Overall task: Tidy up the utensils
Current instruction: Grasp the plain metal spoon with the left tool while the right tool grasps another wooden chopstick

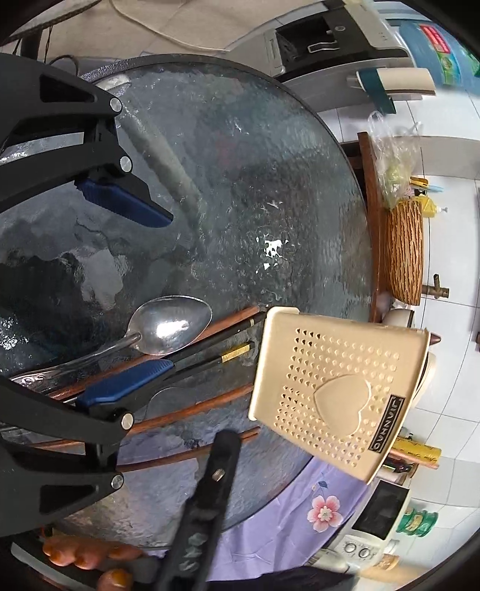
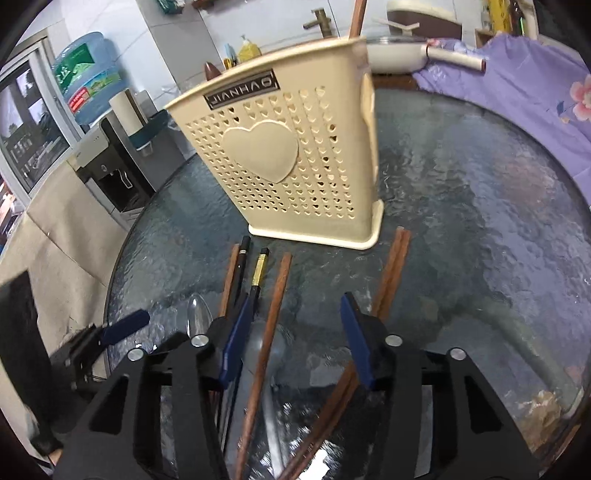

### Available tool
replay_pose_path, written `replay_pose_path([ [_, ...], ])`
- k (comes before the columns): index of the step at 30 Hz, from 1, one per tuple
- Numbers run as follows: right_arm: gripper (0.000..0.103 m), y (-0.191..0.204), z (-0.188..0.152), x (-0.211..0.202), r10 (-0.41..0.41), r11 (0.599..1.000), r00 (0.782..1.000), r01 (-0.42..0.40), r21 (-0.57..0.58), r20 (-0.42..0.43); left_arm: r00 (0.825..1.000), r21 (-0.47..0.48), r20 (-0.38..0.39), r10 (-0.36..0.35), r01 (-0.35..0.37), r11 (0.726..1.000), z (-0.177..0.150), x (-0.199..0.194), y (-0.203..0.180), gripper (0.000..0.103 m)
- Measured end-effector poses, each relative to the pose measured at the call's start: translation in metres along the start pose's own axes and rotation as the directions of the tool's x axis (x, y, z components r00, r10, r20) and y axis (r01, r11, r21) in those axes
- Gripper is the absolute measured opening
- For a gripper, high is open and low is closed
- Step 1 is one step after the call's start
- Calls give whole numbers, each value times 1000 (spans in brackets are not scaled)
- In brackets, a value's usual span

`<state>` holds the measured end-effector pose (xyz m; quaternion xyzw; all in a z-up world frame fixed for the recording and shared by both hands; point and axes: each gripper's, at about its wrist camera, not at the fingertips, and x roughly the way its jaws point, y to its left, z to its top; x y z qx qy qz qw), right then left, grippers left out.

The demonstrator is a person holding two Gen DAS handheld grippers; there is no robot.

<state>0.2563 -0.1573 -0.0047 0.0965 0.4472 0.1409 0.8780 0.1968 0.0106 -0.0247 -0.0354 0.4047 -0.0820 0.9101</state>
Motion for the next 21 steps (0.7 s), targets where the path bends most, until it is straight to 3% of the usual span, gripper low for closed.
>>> replay_pose_path([
  [10, 31, 14, 8, 35, -16, 1000, 998, 16, 0, -61, 1000, -16, -19, -2, 1, 1000, -6, 3, 0, 72],
  [13, 25, 18, 10, 45, -17, 1000, 997, 17, 1, -76, 1000, -23, -24, -4, 4, 1000, -6, 4, -2, 72],
  [15, 12, 18, 9, 48, -9, 1000, 997, 9, 4, -78, 1000, -22, -29, -9, 8, 1000, -7, 5, -3, 72],
  [21, 9, 8, 7, 38, 14, 999, 999, -12, 32, -38, 999, -63, -51, -13, 10, 998, -6, 13, -4, 73],
])
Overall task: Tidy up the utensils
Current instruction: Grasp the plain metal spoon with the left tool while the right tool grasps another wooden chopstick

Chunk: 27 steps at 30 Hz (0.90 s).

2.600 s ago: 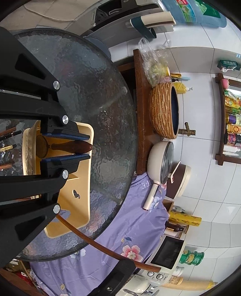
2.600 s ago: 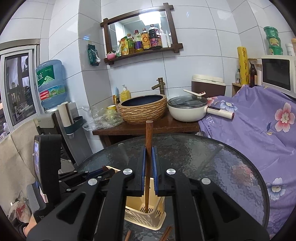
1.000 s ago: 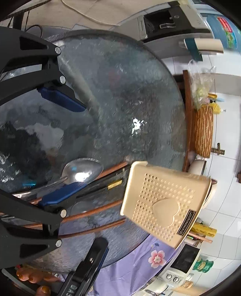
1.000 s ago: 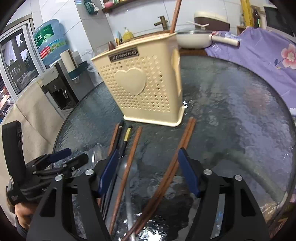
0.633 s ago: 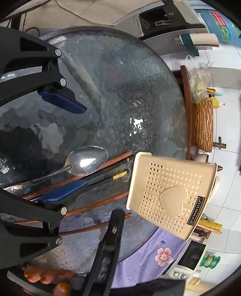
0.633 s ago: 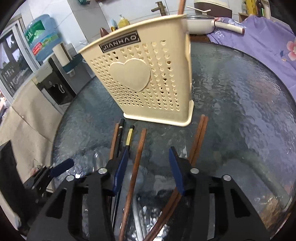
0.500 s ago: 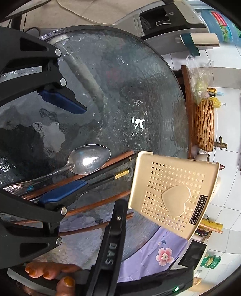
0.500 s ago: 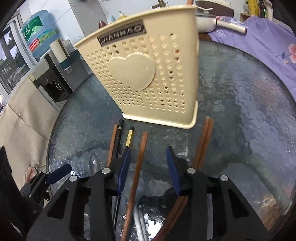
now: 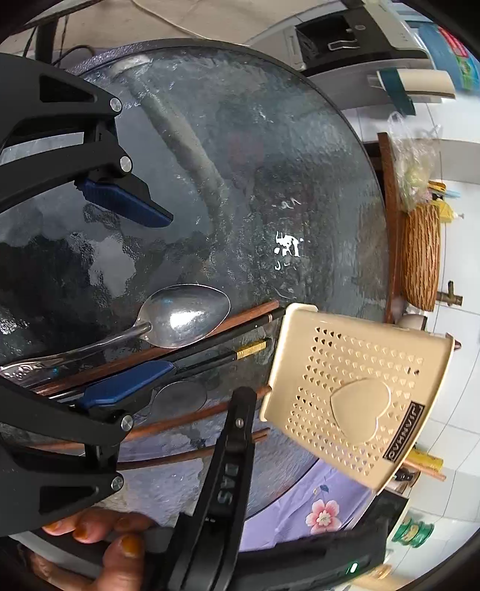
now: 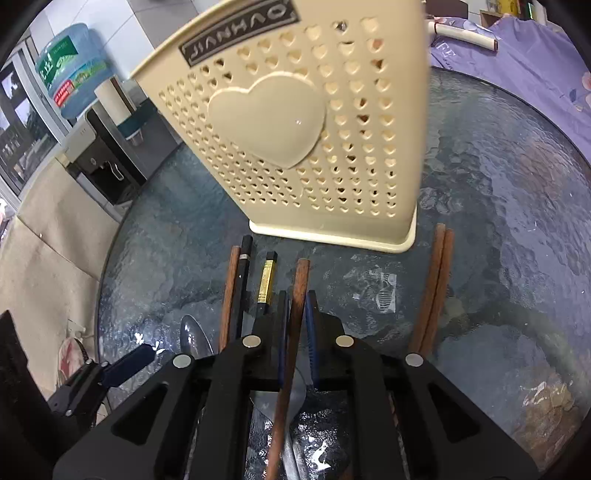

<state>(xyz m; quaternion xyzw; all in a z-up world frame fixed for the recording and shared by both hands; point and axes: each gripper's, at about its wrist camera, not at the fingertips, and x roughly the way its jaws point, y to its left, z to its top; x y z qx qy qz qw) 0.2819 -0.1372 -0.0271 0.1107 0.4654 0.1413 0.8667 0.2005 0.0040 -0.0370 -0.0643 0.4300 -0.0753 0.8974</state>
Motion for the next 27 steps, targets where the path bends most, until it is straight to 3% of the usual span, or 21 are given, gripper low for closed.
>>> replay_pose_path([
  [12, 8, -7, -4, -34, 12, 1000, 994, -13, 5, 110, 996, -78, -4, 91, -91, 993, 13, 11, -14, 71],
  [18, 8, -6, -6, -41, 24, 1000, 990, -23, -6, 137, 988, -97, -1, 153, -152, 984, 17, 15, -20, 59],
  [21, 8, -5, -7, -42, 28, 1000, 990, -28, -8, 140, 987, -101, 1, 163, -162, 982, 16, 15, -23, 55],
  [27, 8, -6, -7, -40, 38, 999, 989, -39, 5, 140, 989, -102, -3, 149, -148, 984, 16, 15, -33, 38],
])
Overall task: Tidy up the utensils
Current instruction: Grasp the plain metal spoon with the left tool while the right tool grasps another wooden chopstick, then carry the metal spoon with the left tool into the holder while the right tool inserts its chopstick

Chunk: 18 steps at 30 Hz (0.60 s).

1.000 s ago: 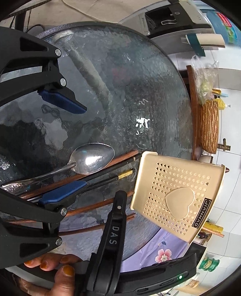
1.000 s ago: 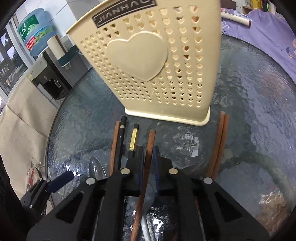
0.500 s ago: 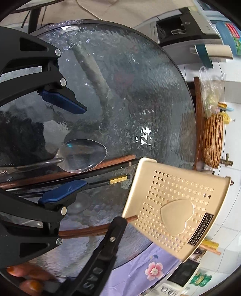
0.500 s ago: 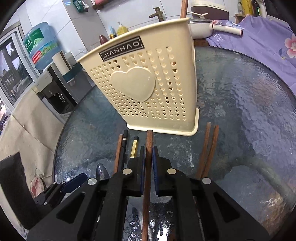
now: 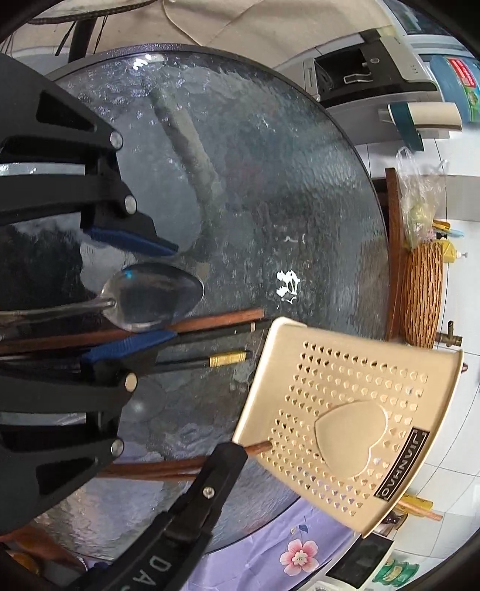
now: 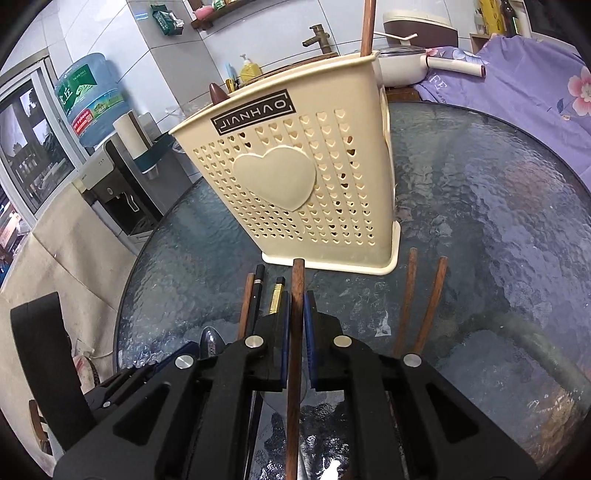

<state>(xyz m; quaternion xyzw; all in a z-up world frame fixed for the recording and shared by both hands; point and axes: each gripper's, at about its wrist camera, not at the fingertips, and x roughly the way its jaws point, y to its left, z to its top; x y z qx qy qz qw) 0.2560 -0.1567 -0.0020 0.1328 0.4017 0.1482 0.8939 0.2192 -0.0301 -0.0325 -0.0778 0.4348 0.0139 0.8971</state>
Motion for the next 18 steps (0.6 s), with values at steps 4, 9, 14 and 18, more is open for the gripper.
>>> replay_pose_path([
  [4, 8, -3, 1, -2, -3, 1000, 1000, 3, 5, 5, 1000, 11, -3, -2, 2, 1000, -1, 1, -4, 36],
  [9, 8, -3, 2, -5, -3, 1000, 1000, 3, 10, 12, 1000, 26, -2, -24, 24, 999, 1, 0, -5, 36],
  [14, 8, -3, 2, -9, 10, 1000, 1000, -10, 12, 21, 998, 40, 23, -52, 51, 998, 3, -7, -2, 36],
  [18, 8, -2, 7, -17, 37, 999, 999, -37, 8, 40, 995, 50, 49, -87, 85, 995, 6, -16, 3, 36],
])
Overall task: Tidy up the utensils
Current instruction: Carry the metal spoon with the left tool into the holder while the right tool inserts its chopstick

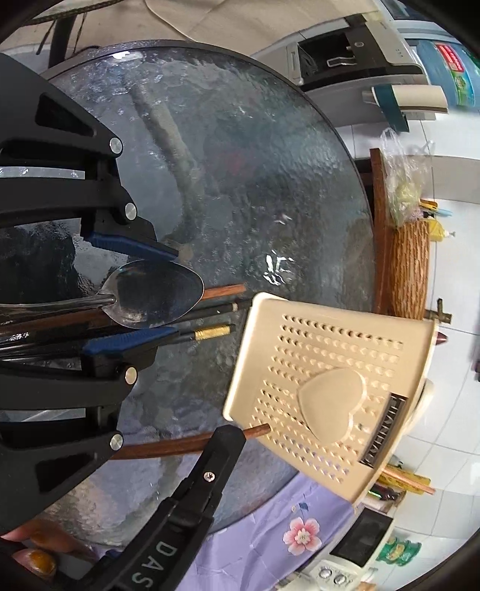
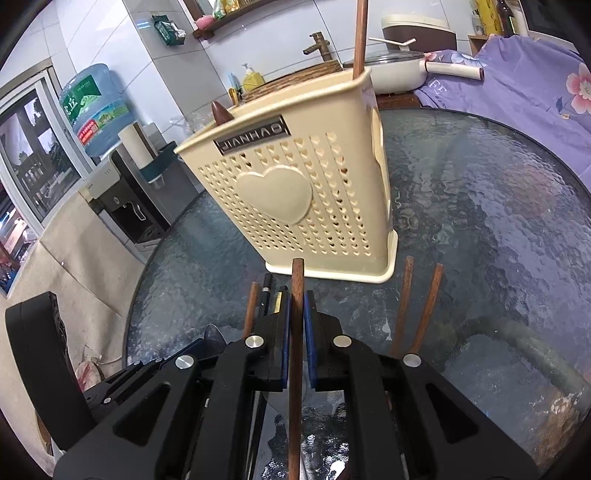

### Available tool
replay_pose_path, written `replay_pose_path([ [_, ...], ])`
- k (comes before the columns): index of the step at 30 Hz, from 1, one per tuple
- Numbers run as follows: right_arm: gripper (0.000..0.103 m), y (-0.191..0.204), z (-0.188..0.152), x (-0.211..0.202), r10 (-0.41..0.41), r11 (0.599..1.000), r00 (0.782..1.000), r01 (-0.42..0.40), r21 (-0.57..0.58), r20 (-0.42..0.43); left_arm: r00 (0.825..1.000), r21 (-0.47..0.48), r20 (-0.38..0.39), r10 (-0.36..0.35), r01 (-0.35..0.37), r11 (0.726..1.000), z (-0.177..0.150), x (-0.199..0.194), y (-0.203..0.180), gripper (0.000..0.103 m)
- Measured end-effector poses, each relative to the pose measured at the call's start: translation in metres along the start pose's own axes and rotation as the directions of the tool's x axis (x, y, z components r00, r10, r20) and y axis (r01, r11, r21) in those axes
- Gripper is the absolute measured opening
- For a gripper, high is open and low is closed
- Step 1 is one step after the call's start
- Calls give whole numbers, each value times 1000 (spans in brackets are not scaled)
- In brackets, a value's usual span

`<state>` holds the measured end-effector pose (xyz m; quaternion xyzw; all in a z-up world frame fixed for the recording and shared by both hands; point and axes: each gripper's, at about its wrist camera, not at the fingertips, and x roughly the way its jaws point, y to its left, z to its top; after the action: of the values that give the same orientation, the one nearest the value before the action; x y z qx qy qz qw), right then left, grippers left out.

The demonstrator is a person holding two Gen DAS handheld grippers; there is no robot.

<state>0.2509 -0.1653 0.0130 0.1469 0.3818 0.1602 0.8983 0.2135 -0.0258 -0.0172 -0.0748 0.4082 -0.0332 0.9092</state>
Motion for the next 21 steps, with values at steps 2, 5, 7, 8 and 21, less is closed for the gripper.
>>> replay_pose_path([
  [2, 8, 0, 3, -4, 6, 1000, 1000, -6, -6, 7, 1000, 14, 14, -8, 8, 1000, 1, -4, 2, 36],
  [5, 8, 1, 6, -10, 16, 1000, 1000, -16, -11, 22, 998, 27, 48, -36, 35, 999, 3, -14, 5, 36],
  [7, 8, 2, 8, -14, 27, 1000, 999, -27, -14, 30, 995, 34, 70, -66, 64, 997, 5, -19, 7, 36],
  [8, 8, 3, 8, -16, 33, 999, 999, -33, -17, 33, 994, 35, 78, -76, 74, 997, 7, -22, 9, 36],
  [21, 8, 27, 21, -52, 98, 991, 991, -89, -99, 94, 975, 68, 184, -122, 111, 991, 20, -56, 11, 36],
])
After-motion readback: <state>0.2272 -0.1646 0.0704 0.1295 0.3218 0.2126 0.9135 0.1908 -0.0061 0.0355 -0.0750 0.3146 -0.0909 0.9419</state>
